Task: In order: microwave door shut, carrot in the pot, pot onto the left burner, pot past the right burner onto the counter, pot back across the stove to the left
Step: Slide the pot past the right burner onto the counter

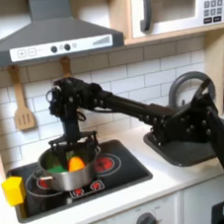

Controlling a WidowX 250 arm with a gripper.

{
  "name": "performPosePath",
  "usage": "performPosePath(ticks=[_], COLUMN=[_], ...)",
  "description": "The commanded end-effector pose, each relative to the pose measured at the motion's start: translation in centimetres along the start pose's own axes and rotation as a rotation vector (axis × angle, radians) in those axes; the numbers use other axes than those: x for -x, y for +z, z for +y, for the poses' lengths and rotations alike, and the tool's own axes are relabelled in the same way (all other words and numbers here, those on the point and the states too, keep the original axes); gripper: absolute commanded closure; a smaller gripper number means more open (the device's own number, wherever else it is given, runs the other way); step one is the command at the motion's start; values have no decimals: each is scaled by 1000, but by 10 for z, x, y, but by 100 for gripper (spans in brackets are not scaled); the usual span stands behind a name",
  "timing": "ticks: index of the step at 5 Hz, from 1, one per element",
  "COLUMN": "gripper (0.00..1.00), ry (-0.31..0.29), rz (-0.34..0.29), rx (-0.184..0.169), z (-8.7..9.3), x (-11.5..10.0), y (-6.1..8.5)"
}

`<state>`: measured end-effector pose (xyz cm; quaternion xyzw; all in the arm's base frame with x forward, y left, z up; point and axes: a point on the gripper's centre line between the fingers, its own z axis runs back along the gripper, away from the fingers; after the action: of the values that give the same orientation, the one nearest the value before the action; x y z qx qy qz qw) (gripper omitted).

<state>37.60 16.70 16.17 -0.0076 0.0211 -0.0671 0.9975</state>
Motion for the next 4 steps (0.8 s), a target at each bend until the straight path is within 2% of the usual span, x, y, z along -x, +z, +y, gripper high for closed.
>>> performPosePath(ticks=[1,4], gripper=[0,0], ry=[-33,-75], rz=[2,5], rx=[2,2], z=[-17,-50], x=[-4,-13], y=[0,1])
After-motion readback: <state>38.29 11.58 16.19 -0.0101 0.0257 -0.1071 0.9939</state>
